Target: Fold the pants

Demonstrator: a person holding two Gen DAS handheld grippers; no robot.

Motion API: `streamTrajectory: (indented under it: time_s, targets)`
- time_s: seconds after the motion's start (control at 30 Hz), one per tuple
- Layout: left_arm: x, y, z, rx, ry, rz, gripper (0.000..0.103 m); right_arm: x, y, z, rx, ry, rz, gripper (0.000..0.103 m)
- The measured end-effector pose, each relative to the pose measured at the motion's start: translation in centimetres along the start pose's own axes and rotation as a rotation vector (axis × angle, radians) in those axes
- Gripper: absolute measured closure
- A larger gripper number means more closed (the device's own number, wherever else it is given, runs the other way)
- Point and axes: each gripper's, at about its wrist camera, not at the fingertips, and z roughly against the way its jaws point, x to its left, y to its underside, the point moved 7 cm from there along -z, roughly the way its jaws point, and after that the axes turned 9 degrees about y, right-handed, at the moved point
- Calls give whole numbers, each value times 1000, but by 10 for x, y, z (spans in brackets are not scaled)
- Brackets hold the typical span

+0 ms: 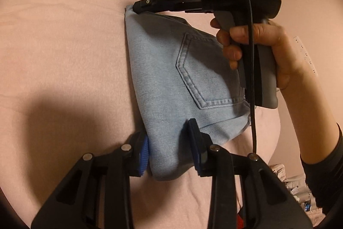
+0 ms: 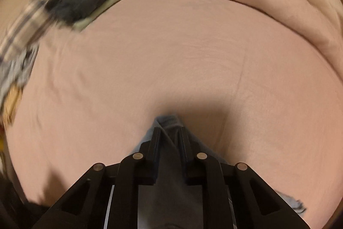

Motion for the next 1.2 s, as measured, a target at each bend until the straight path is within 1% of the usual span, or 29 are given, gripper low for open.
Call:
streamTrajectory:
  time_s: [0.07, 0.13, 0.2, 0.23, 0.27, 0.33, 0.4, 0.43, 0.5, 0.53, 0.57, 0.6, 0.63, 0.67, 0.7, 0.73, 0.8, 0.83, 0.87, 0.93, 0.97, 1.0, 1.03, 1.07, 1.1, 1.13, 1.17, 1.2]
  targets:
    - [-6, 3, 1, -8, -34, -17, 67, -4, 0, 8, -29, -6, -45, 89]
    - [-10, 5, 2, -8, -56, -28, 65, -18, 2, 29, -87, -14, -143, 88]
    - [-13, 5, 2, -6, -75, -27, 63, -29, 13, 59, -148, -85, -248, 87]
    - [-14, 6, 2, -7, -85, -25, 61, -33, 24, 77, -185, -116, -275, 83]
    - [-15, 7, 3, -10, -95, -27, 60, -36, 36, 94, -214, -117, -279, 76]
    - [-22, 5, -1, -20, -140, -53, 50, -43, 69, 120, -240, -76, -267, 66]
    - [-30, 5, -4, -35, -196, -91, 39, -49, 101, 139, -252, -30, -256, 66]
    - [-33, 4, -6, -41, -213, -102, 36, -53, 118, 148, -265, 8, -253, 66]
    - [-34, 8, -9, -52, -229, -106, 35, -59, 150, 159, -295, 72, -257, 66]
    - [-31, 8, -11, -56, -233, -108, 35, -60, 164, 161, -312, 76, -266, 66]
    - [-30, 8, -12, -60, -240, -114, 35, -58, 165, 158, -316, 78, -276, 66]
    - [-32, 9, -13, -61, -254, -123, 35, -59, 173, 152, -302, 91, -283, 66]
    - [-33, 10, -15, -59, -262, -130, 33, -65, 182, 137, -250, 132, -281, 66]
    - [-36, 11, -18, -52, -285, -146, 32, -70, 188, 121, -208, 160, -279, 71]
    - [-25, 10, -12, -50, -303, -161, 31, -70, 191, 110, -202, 162, -282, 72]
    - [-2, 4, -2, -50, -318, -172, 28, -69, 191, 107, -231, 167, -294, 72]
    - [0, 0, 1, -60, -343, -176, 23, -69, 186, 107, -210, 189, -296, 72]
    - [1, 0, 3, -61, -340, -163, 23, -71, 183, 109, -190, 179, -308, 72]
    - [3, 2, 10, -69, -317, -139, 23, -72, 182, 113, -185, 145, -331, 72]
    - [4, 2, 17, -87, -293, -120, 21, -77, 187, 124, -203, 43, -416, 72]
    - [7, 4, 25, -101, -292, -114, 19, -83, 193, 132, -230, -22, -467, 64]
    - [9, 3, 27, -111, -298, -110, 16, -89, 201, 139, -261, -98, -516, 61]
    - [11, 4, 30, -119, -304, -105, 15, -92, 206, 143, -282, -148, -554, 57]
    - [15, 4, 35, -127, -305, -93, 14, -99, 213, 147, -293, -181, -598, 44]
    - [18, 6, 39, -133, -303, -81, 14, -106, 221, 149, -296, -186, -634, 38]
    - [16, 3, 37, -137, -301, -75, 14, -117, 229, 150, -304, -178, -674, 35]
    - [20, 3, 38, -142, -294, -64, 13, -123, 233, 150, -308, -183, -694, 35]
    - [20, 5, 40, -143, -293, -57, 13, -131, 239, 146, -302, -206, -733, 35]
